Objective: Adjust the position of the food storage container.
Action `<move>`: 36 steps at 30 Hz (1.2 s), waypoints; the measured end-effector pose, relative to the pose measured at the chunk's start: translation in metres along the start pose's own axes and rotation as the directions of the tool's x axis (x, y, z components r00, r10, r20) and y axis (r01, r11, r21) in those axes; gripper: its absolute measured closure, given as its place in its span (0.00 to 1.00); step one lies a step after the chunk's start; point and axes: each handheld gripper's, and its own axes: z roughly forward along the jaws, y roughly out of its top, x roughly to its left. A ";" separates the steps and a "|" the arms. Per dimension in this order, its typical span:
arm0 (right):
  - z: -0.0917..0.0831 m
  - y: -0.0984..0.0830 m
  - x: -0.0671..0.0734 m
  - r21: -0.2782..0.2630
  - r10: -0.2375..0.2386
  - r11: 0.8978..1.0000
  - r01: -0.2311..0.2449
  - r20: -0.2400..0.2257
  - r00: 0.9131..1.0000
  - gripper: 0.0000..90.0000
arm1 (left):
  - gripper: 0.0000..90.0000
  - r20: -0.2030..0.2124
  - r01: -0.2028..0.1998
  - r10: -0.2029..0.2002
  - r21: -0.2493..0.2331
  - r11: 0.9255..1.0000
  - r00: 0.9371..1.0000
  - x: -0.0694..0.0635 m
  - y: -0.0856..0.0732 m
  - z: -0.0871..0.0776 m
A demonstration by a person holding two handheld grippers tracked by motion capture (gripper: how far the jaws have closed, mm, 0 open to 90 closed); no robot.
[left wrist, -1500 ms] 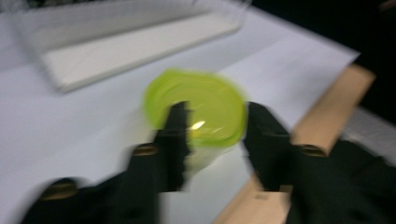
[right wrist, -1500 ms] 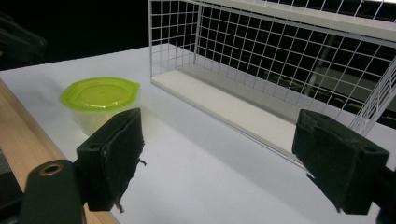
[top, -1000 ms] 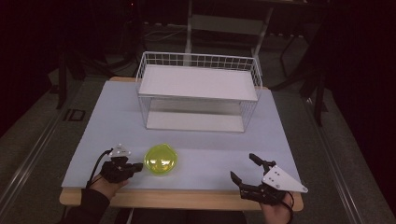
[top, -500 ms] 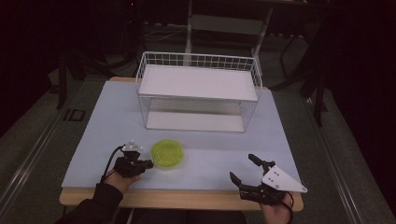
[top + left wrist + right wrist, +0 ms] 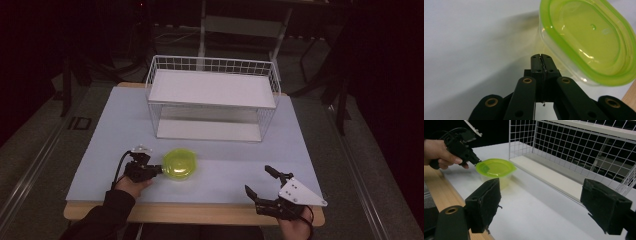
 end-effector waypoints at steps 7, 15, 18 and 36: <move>0.001 -0.001 -0.001 0.008 0.009 1.000 -0.009 -0.003 1.000 0.18 | 1.00 0.049 0.023 -0.023 0.004 1.000 0.999 -0.006 0.005 0.013; 0.001 -0.001 -0.002 0.007 0.013 1.000 -0.013 -0.006 1.000 0.18 | 1.00 0.084 0.008 -0.010 0.025 1.000 0.996 -0.021 0.013 0.030; 0.001 -0.002 -0.002 0.008 0.013 1.000 -0.013 -0.007 1.000 0.18 | 1.00 0.099 0.003 -0.007 0.037 0.999 0.995 -0.026 0.016 0.040; 0.002 -0.003 -0.002 0.020 0.015 1.000 -0.014 -0.023 1.000 0.18 | 1.00 0.113 -0.017 0.011 0.047 0.999 0.994 -0.041 0.030 0.059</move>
